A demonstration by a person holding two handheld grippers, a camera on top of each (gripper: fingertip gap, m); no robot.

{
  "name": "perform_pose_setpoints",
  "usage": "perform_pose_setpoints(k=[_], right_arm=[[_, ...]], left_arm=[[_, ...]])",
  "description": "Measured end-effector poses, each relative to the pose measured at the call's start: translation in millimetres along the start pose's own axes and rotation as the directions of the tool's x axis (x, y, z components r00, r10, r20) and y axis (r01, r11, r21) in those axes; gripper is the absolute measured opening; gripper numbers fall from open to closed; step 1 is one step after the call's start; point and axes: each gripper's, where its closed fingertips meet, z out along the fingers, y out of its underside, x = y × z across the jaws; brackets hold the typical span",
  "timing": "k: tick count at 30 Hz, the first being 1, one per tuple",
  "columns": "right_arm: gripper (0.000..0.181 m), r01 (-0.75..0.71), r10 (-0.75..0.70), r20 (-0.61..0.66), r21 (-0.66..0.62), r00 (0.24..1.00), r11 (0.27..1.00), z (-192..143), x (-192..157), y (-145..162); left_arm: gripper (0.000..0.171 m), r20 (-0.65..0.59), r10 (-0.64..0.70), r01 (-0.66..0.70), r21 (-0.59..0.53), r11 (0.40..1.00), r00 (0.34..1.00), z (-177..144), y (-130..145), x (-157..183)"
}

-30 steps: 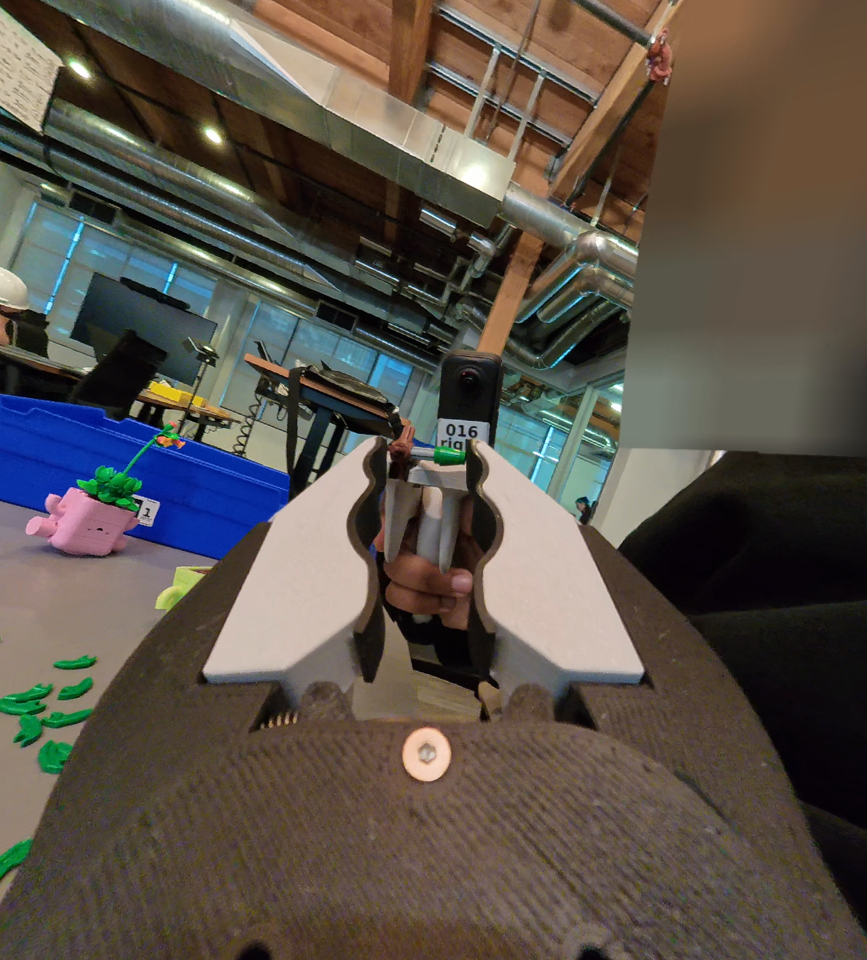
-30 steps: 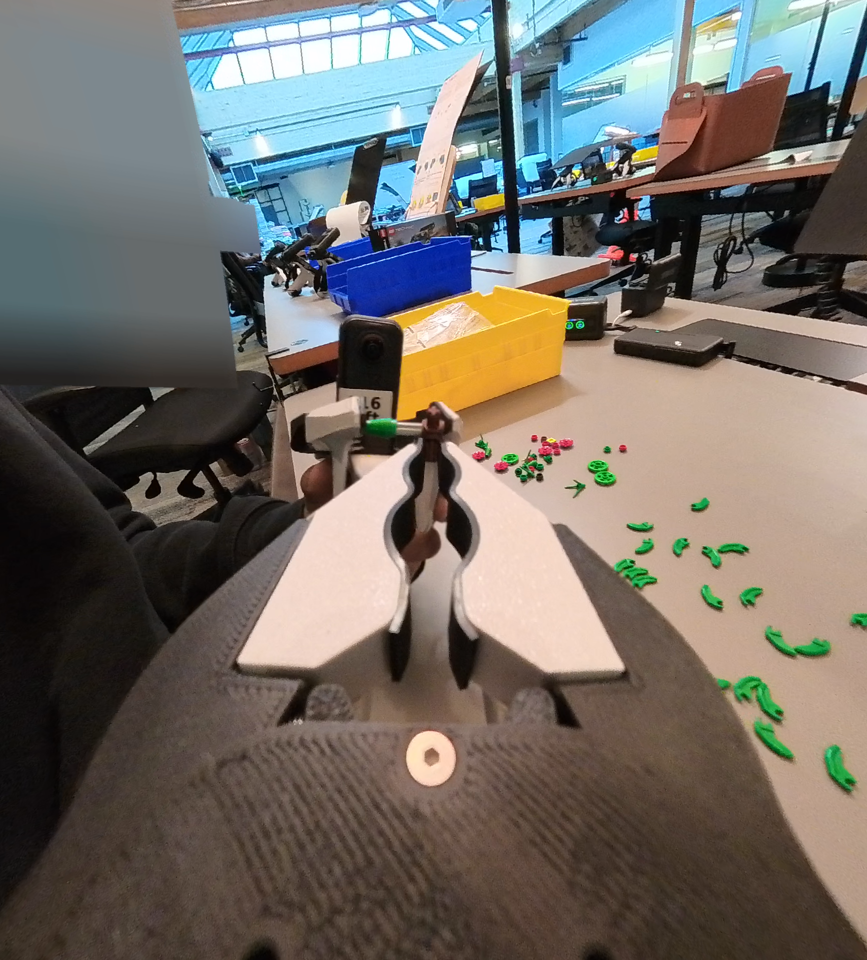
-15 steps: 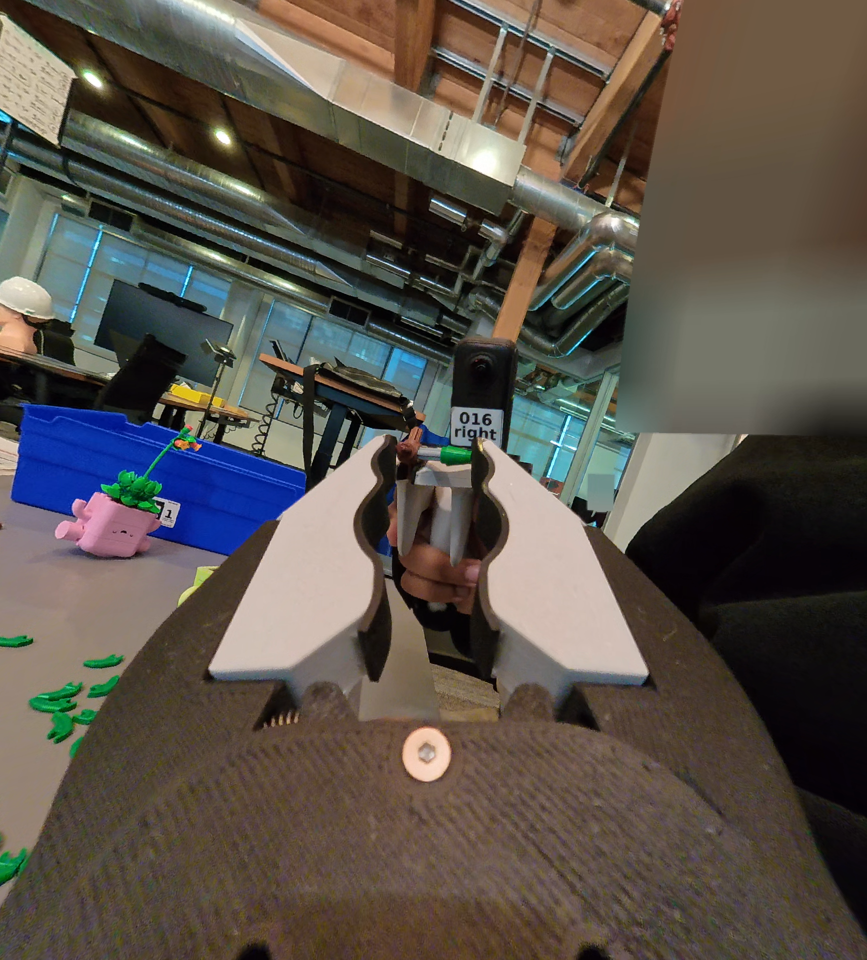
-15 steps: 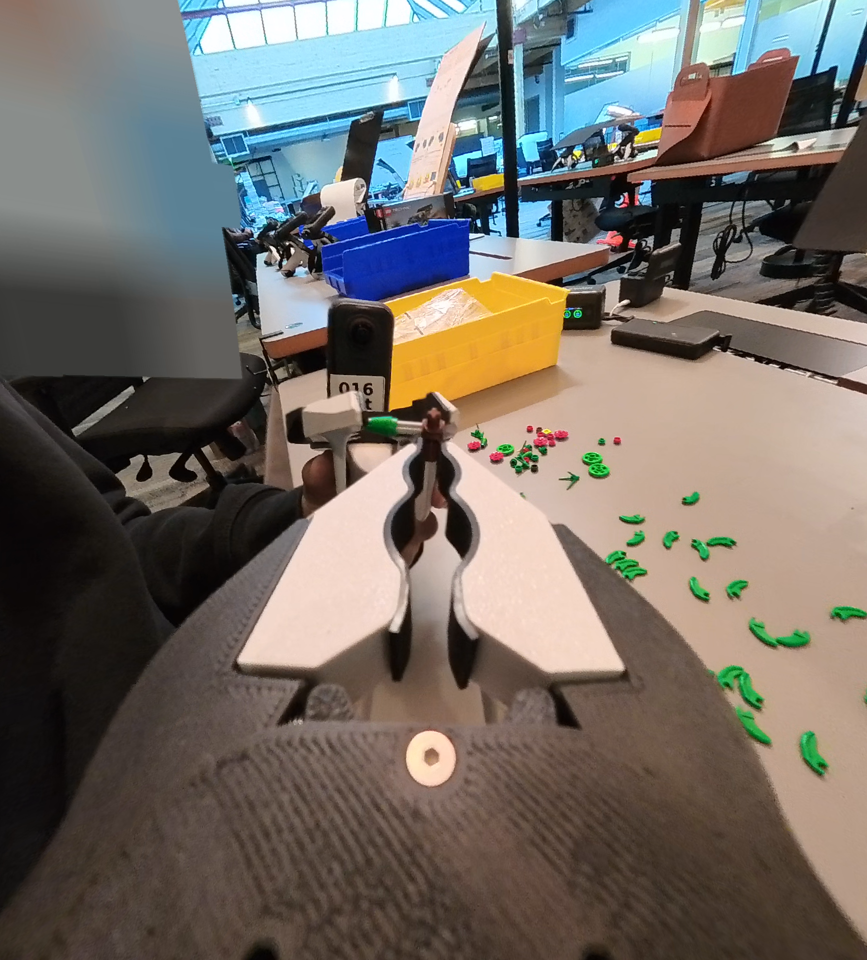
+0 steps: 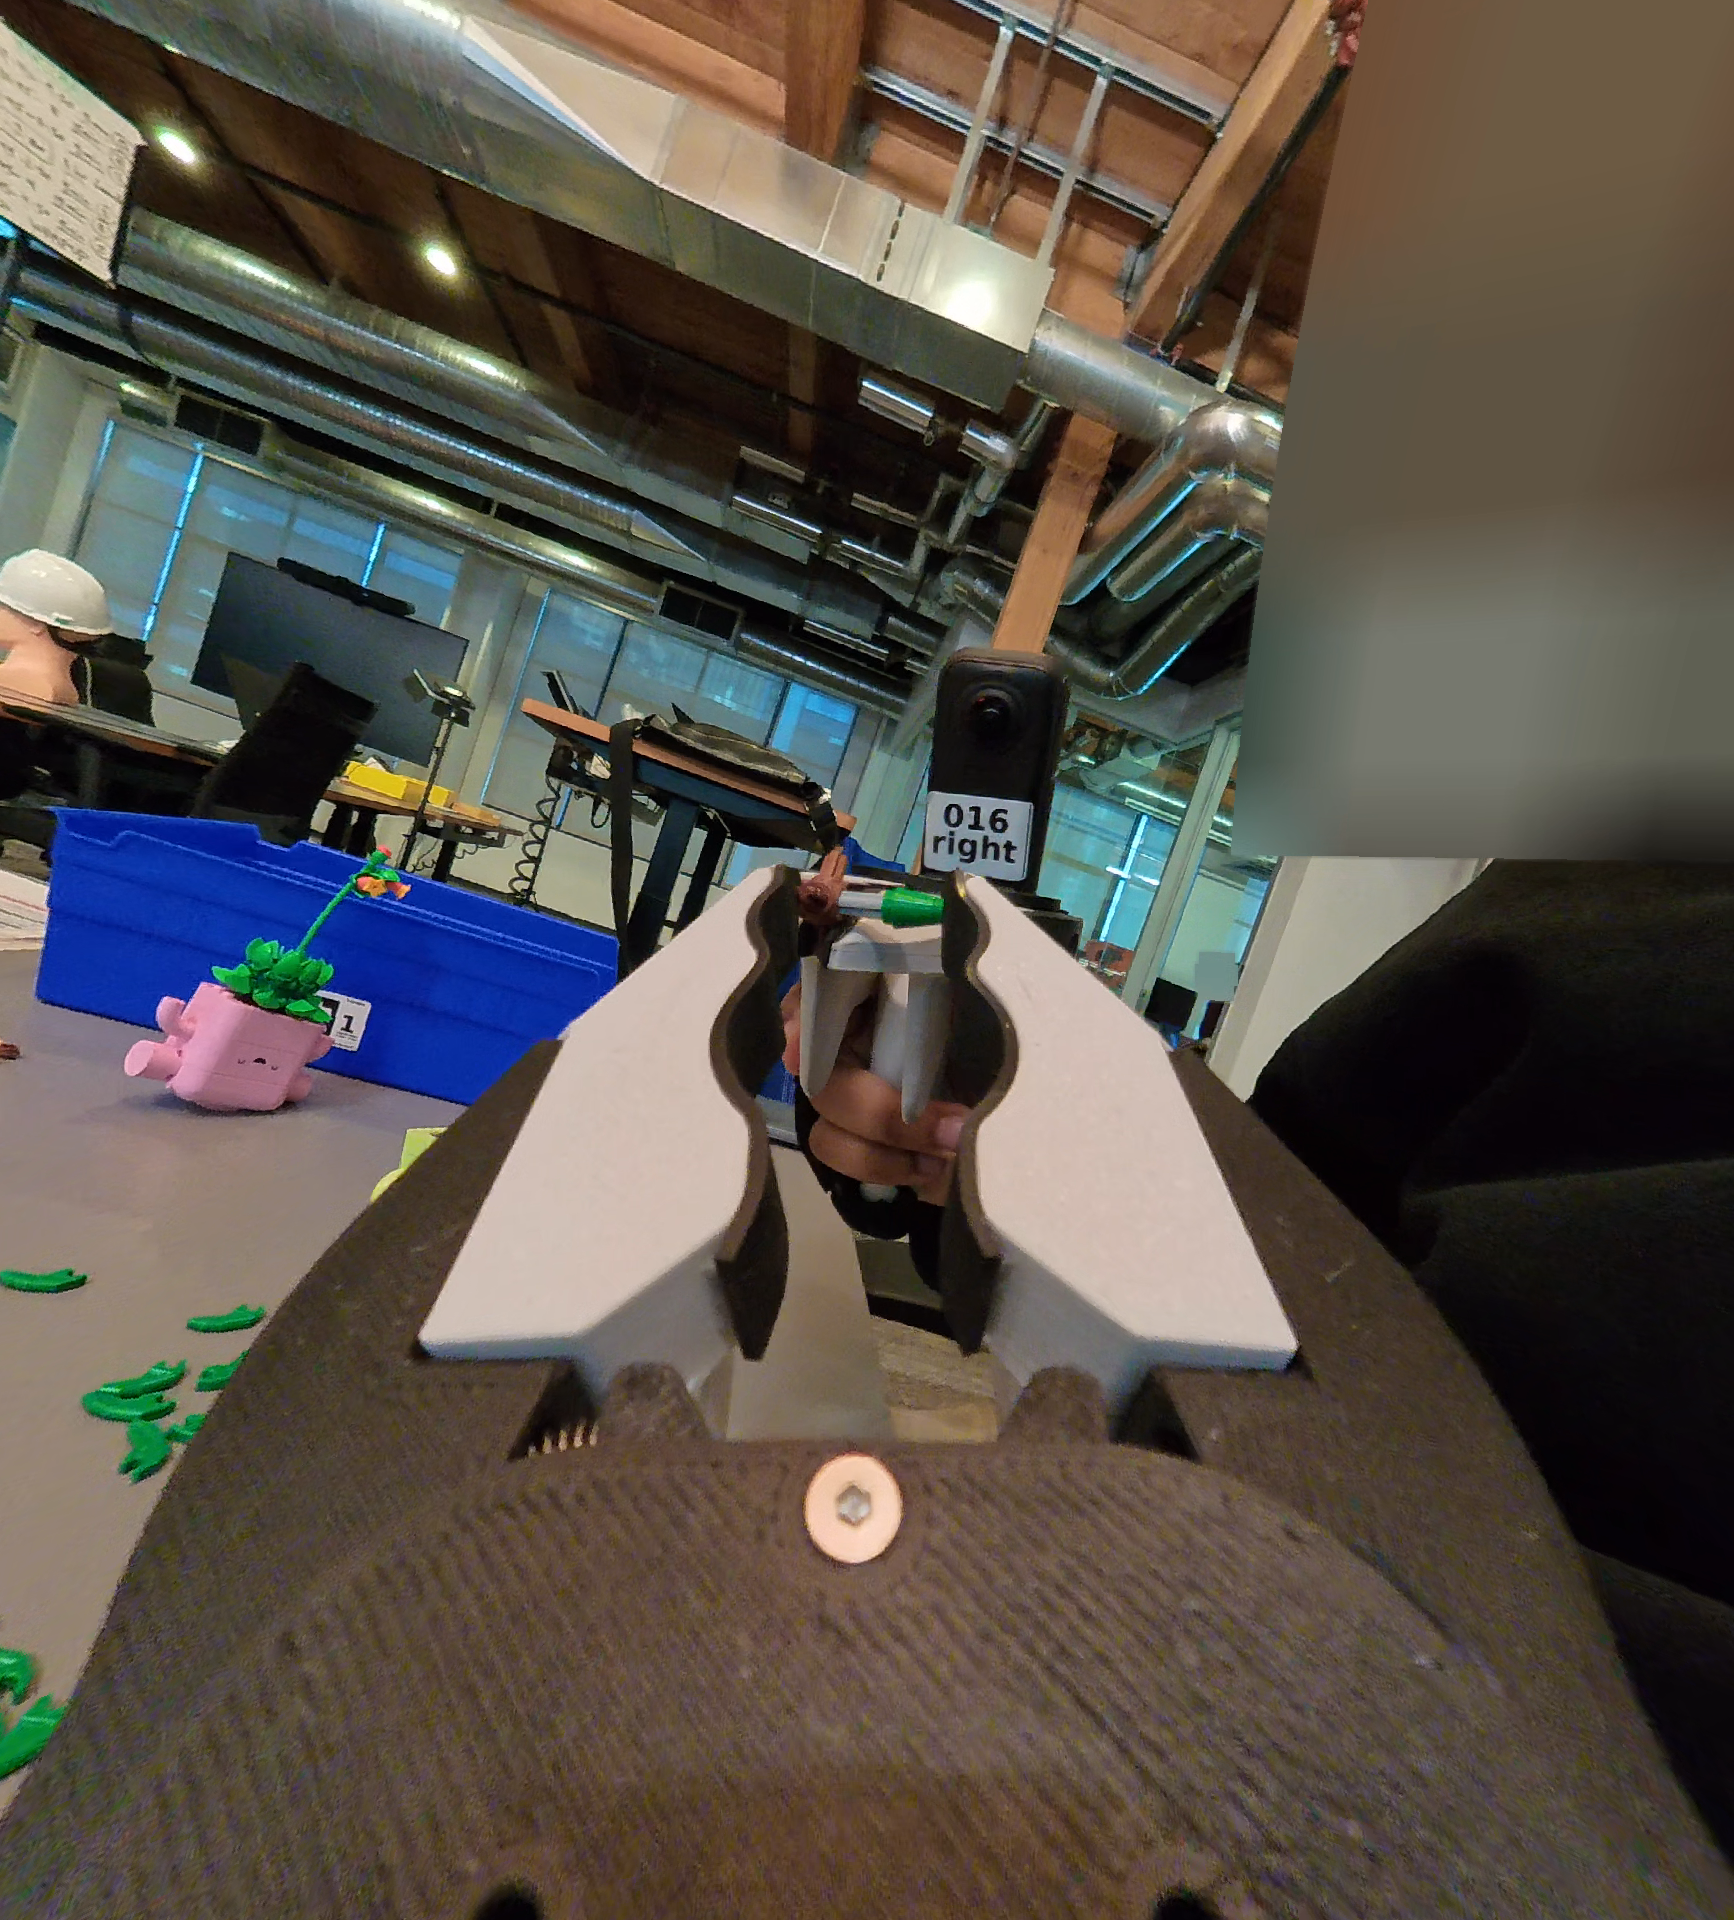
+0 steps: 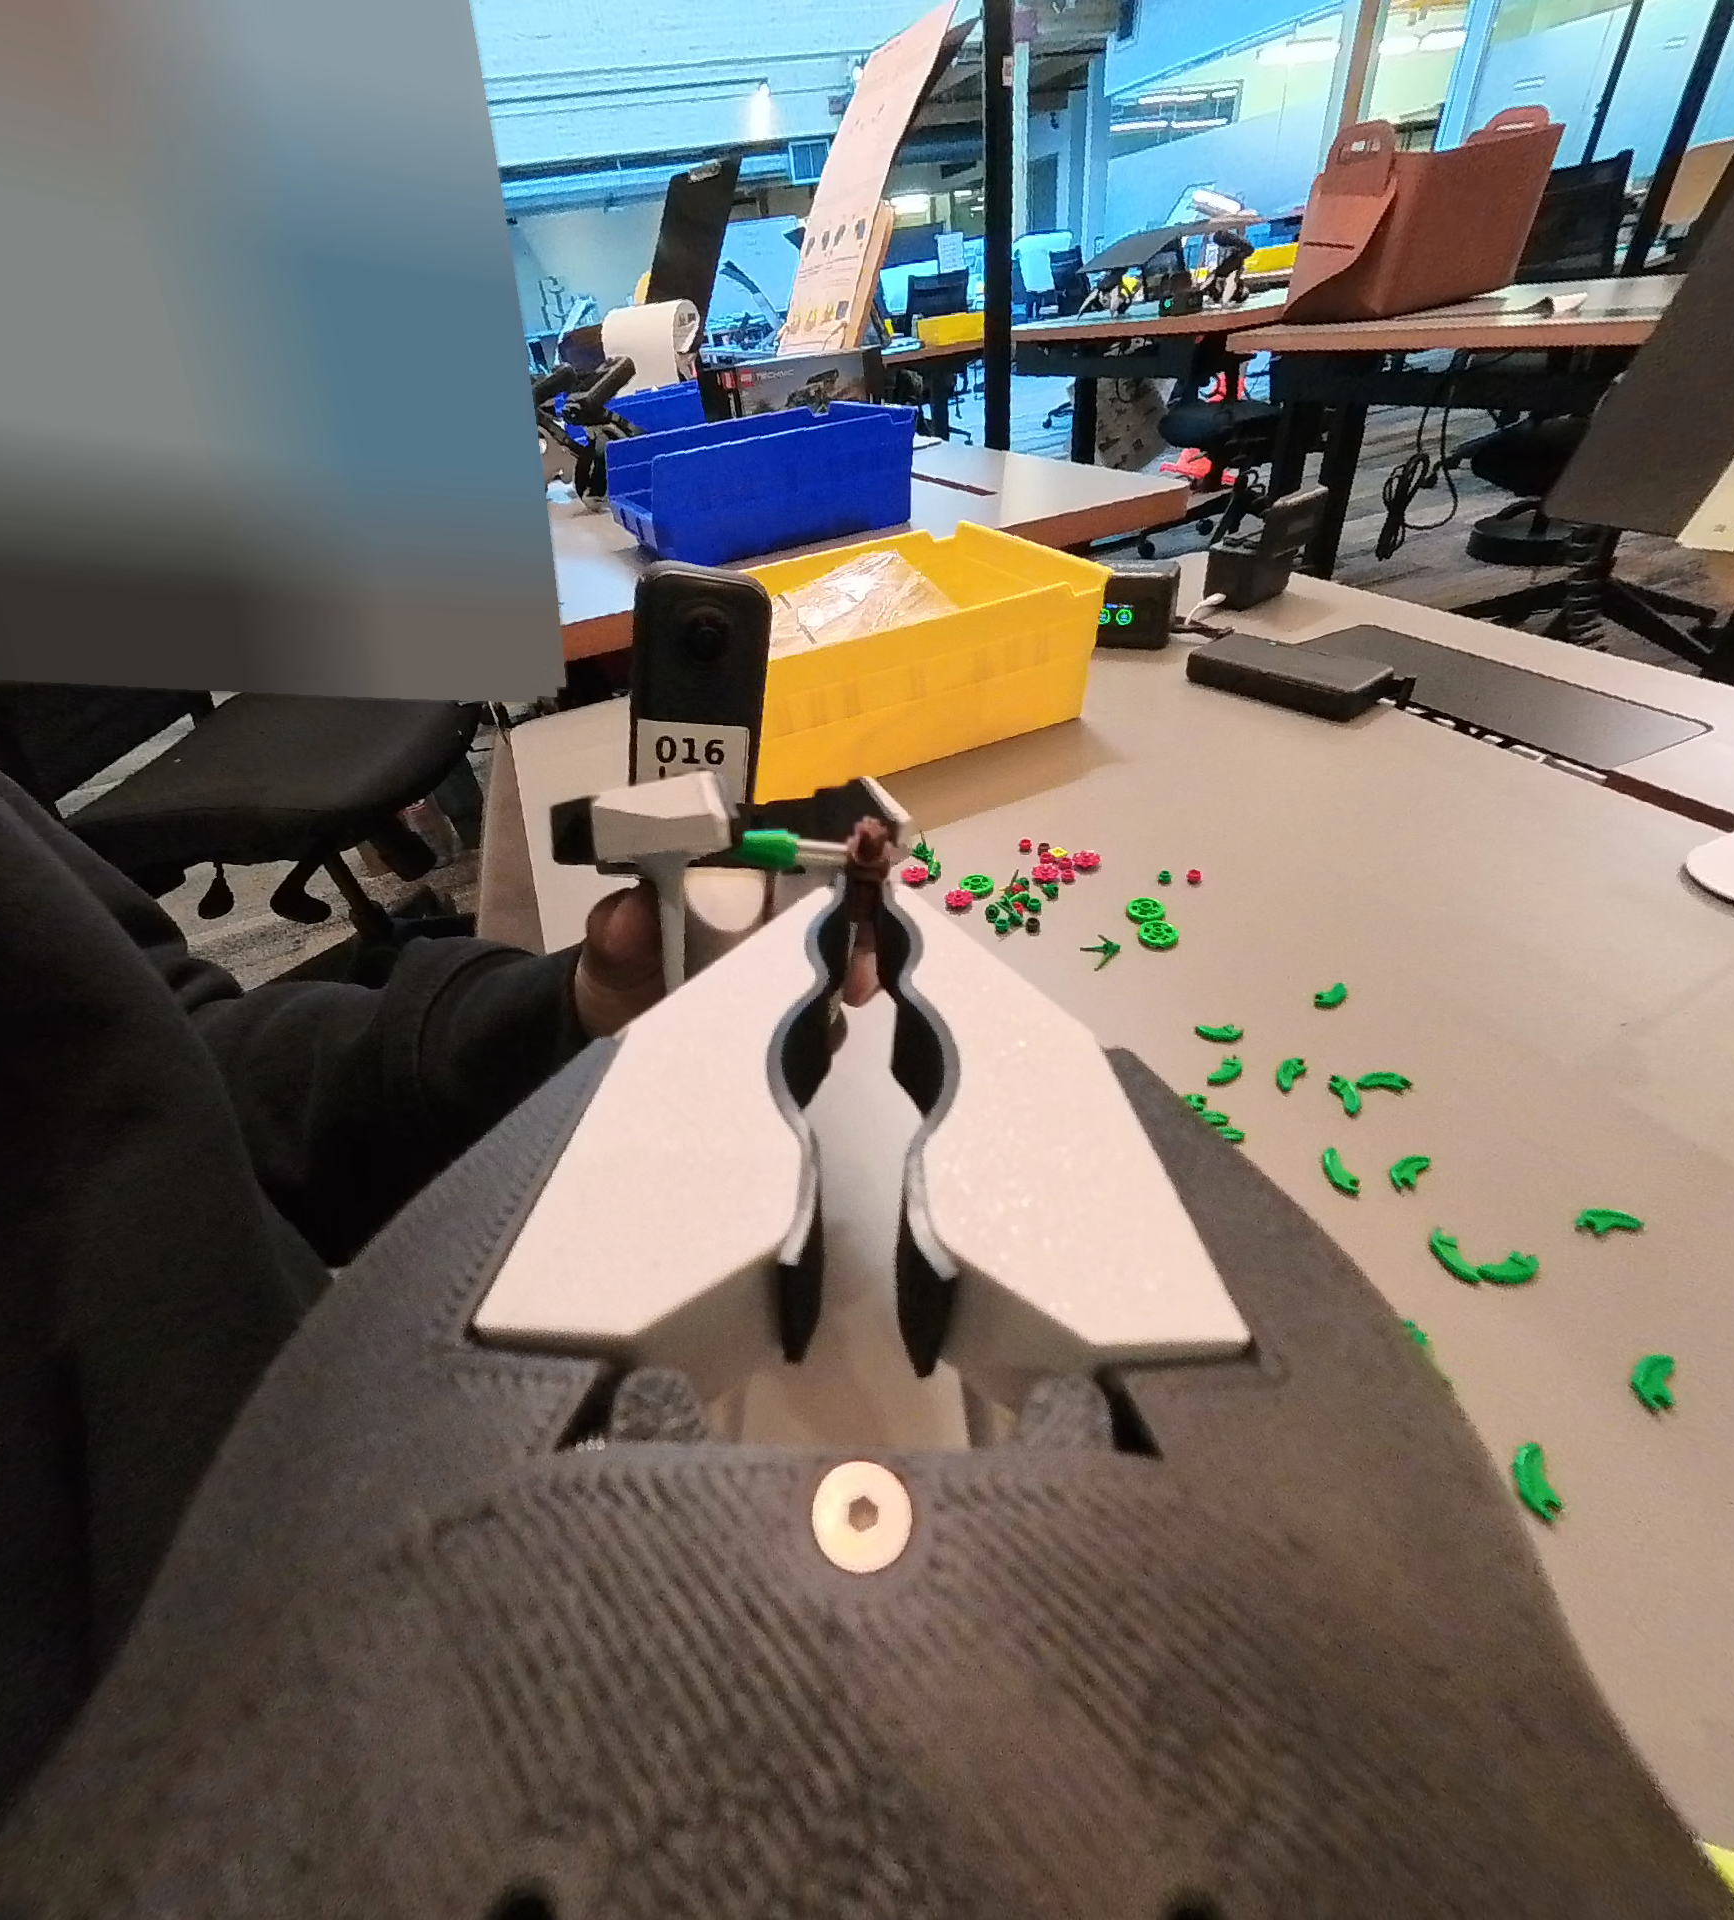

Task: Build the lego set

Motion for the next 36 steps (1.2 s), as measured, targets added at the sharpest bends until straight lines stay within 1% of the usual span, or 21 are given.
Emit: perform_pose_setpoints(k=[11,13,14,19,27,30,36], right_arm=[[0.003,0.070,-0.071,-0.030,-0.024,0.997,0.997,-0.5,1.5,1.5],[0.003,0.088,-0.089,-0.034,-0.027,0.995,0.996,-0.7,1.3,1.2],[0.002,0.099,-0.100,-0.032,-0.031,0.994,0.995,-0.5,0.4,1.4],[0.002,0.155,-0.157,-0.049,-0.040,0.986,0.987,-0.3,-0.7,-0.2],[0.002,0.138,-0.138,-0.020,-0.015,0.990,0.990,-0.1,-4.2,-1.8],[0.003,0.132,-0.133,-0.023,-0.008,0.991,0.991,1.7,-3.9,-0.8],[0.002,0.098,-0.097,-0.027,0.018,0.995,0.995,2.5,0.1,0.8]], left_arm=[[0.024,0.001,0.003,-0.003,-0.015,1.000,1.000,0.7,1.9,-1.8],[0.022,0.000,0.001,-0.001,-0.016,1.000,1.000,1.1,2.0,-1.8],[0.016,0.004,0.000,0.000,-0.019,1.000,1.000,1.2,2.3,-2.6],[0.014,-0.015,-0.019,0.019,-0.011,1.000,1.000,1.6,1.9,0.3],[0.015,-0.028,-0.010,0.010,0.003,1.000,1.000,0.6,-0.3,3.0],[0.016,-0.018,-0.016,0.016,0.011,1.000,1.000,-2.1,-1.4,0.3],[0.017,0.014,-0.006,0.006,-0.010,1.000,1.000,-4.1,0.6,-5.0]])
